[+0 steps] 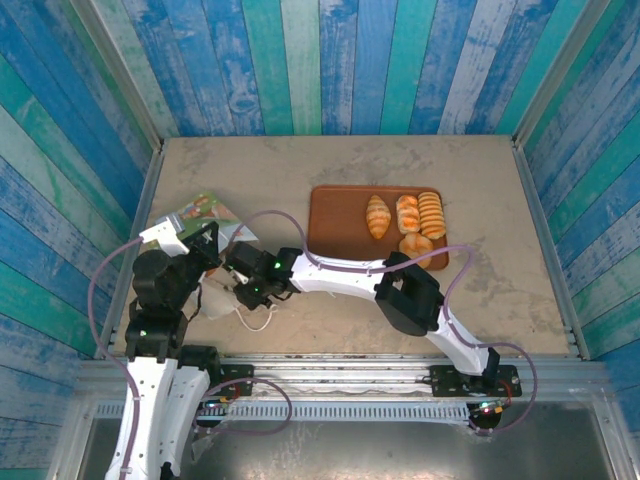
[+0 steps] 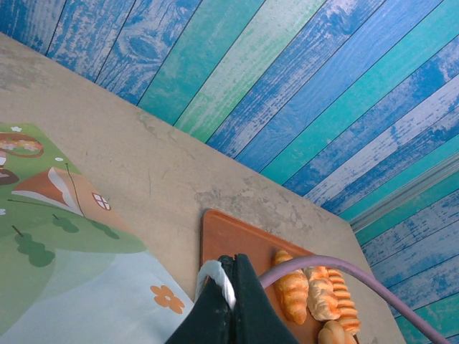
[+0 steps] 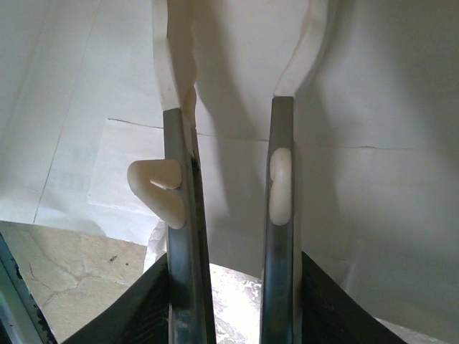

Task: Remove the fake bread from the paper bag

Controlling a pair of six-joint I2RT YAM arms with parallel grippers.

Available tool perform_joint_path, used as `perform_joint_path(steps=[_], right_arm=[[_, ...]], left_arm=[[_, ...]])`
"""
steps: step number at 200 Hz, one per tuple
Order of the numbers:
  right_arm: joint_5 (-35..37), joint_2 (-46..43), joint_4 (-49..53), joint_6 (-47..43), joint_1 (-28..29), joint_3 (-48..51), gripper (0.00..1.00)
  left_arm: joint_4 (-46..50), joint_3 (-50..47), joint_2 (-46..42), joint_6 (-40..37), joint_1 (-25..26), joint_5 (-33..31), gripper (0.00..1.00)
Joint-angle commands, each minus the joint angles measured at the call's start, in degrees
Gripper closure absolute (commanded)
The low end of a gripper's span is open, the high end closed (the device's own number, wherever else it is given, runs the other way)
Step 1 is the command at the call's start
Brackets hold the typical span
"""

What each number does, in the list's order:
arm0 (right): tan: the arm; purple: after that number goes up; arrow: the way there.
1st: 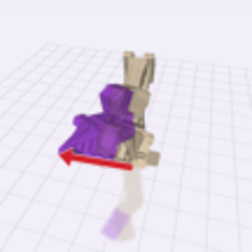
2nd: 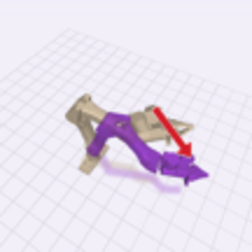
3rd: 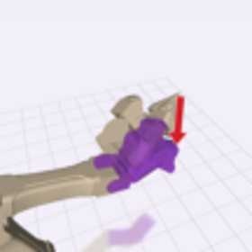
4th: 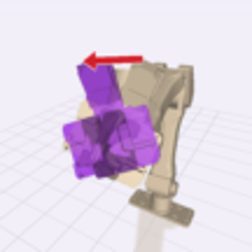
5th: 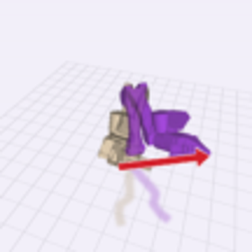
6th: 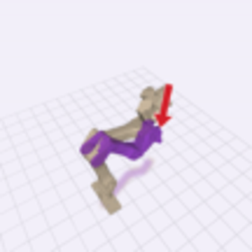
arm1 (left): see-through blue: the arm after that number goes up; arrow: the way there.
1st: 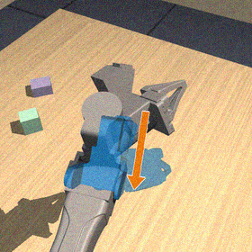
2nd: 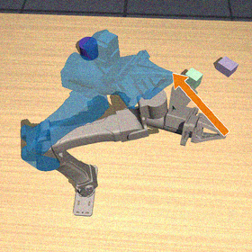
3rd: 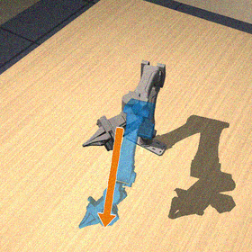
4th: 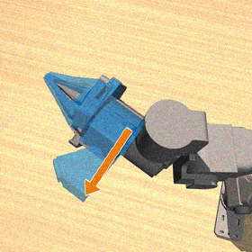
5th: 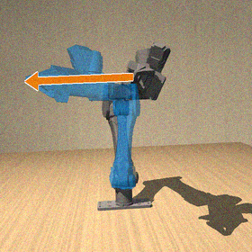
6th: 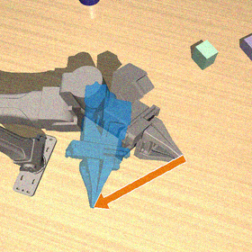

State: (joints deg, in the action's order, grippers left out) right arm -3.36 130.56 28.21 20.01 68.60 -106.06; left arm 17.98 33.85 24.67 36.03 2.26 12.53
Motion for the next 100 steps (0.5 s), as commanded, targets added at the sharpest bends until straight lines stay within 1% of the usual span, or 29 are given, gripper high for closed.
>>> perform_joint_path(steps=[1, 24, 76, 100], right_arm=[[0.85, -5.01, -0.15, -0.84, 0.31, 3.15, 0.63], [0.98, -9.21, -0.47, -1.54, 0.24, 6.98, 0.63], [1.68, -19.47, -2.09, -2.14, 0.75, 20.18, 0.63], [1.77, -23.06, -3.22, -2.41, 0.77, 24.54, 0.63]], left_arm=[[-1.78, -0.71, -0.23, -0.09, 0.06, -0.39, 1.00], [-1.93, -0.71, -0.06, 0.23, 0.05, -0.84, 1.00], [-2.63, -1.01, 0.21, 0.91, 0.06, -1.80, 1.00], [-3.38, -1.15, 0.50, 1.12, 0.07, -1.51, 1.00]])
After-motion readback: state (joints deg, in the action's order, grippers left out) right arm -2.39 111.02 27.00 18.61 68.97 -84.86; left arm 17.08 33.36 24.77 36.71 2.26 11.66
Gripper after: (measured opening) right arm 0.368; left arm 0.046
